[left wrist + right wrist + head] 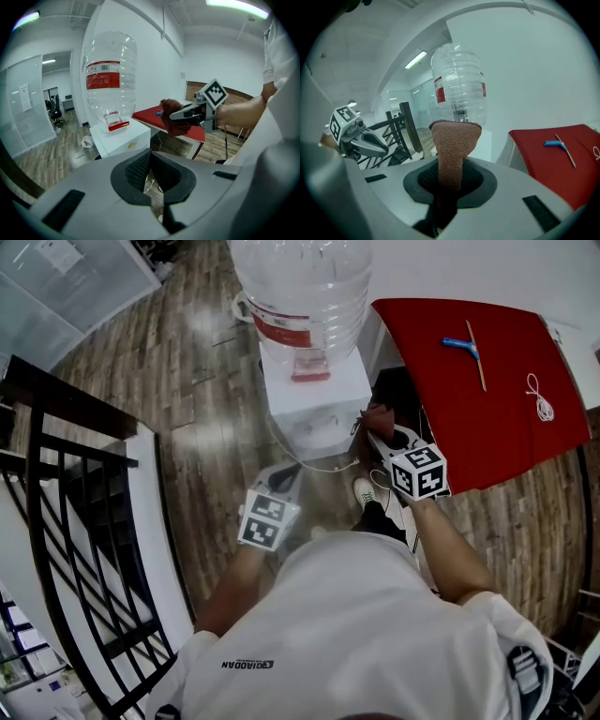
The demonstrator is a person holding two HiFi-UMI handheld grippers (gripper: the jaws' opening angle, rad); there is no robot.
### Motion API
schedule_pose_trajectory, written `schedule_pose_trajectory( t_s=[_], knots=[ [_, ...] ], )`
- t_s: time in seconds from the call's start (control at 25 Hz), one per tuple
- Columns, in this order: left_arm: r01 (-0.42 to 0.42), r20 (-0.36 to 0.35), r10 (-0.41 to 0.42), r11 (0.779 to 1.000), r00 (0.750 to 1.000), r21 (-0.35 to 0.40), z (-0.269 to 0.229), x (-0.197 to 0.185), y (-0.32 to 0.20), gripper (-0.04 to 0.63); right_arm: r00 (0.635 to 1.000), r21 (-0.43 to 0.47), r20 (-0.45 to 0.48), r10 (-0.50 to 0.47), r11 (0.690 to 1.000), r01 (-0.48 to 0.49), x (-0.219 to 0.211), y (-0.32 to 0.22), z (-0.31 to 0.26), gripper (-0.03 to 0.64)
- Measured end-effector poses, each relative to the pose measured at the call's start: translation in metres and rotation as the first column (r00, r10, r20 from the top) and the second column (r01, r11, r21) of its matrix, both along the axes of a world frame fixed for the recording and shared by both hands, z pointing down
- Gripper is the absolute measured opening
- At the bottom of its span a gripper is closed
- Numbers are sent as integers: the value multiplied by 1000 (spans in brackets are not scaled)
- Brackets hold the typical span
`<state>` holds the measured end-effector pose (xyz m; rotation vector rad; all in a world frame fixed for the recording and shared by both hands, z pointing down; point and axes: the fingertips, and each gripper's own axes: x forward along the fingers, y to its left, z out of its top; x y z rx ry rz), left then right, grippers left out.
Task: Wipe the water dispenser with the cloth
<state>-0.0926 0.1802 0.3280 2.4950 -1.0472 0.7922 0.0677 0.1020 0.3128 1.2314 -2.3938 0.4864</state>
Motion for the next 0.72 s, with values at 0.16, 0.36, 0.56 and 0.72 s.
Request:
schedule_pose_trajectory(
  t_s=[0.16, 0.36, 0.56, 0.72],
  knots=[
    [14, 36, -13, 999, 999, -34, 7, 7, -15, -11, 993, 42, -104, -55, 997, 59, 12, -31, -2, 56],
    [36, 70, -32, 998, 997, -54, 7, 22, -41, -11, 973, 53, -196, -118, 990, 130, 27, -73, 5, 55],
    [103, 70, -97, 991, 993, -88, 8, 37, -74, -11, 962, 72, -233, -142, 984, 162, 45, -134, 14, 55],
    [147, 71, -138, 980, 988, -131, 15, 50, -98, -11, 960, 80, -239, -143, 983, 167, 59, -189, 23, 56]
  ],
)
